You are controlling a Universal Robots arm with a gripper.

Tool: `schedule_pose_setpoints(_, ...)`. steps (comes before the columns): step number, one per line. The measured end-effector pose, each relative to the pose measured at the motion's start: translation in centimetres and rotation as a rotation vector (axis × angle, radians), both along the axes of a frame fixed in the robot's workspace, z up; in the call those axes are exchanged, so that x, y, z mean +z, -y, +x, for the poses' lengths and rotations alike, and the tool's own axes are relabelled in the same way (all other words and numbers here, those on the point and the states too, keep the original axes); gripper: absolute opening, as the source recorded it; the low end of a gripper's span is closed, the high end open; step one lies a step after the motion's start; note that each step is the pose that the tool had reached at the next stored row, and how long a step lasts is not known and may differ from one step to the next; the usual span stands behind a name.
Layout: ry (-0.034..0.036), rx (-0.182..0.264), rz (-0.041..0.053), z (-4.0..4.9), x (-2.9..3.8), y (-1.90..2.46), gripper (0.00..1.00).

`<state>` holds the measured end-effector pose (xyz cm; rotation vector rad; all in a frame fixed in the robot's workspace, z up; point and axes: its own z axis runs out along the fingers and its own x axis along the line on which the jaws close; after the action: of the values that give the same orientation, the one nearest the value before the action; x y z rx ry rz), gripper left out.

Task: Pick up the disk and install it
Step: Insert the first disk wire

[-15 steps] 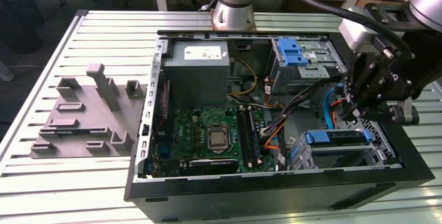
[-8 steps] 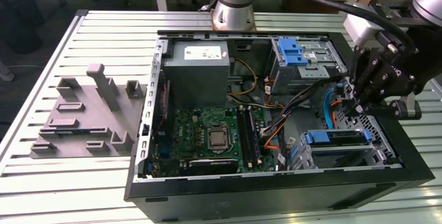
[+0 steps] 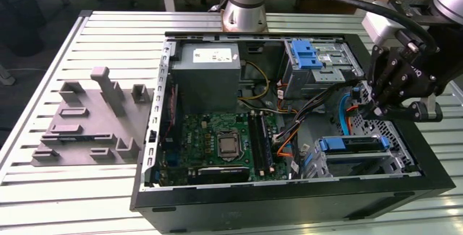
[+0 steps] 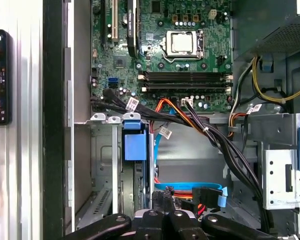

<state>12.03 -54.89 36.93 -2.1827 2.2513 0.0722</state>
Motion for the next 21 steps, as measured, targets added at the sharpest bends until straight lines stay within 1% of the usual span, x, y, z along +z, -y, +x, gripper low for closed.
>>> schedule_pose_setpoints(4, 0.0000, 0.000, 0.0000, 0.09, -0.01, -0.25, 0.11)
schedule_pose_setpoints(8, 0.0000, 0.000, 0.0000, 0.23, -0.02, -0.63, 0.11)
schedule_pose_setpoints(11, 0.0013, 0.000, 0.0000, 0.29, -0.02, -0.82, 0.11)
schedule_pose_setpoints(14, 0.0064, 0.000, 0.0000, 0.31, -0.03, -0.91, 0.11)
schedule_pose_setpoints(21, 0.0232, 0.000, -0.0001, 0.31, -0.03, -1.08, 0.11)
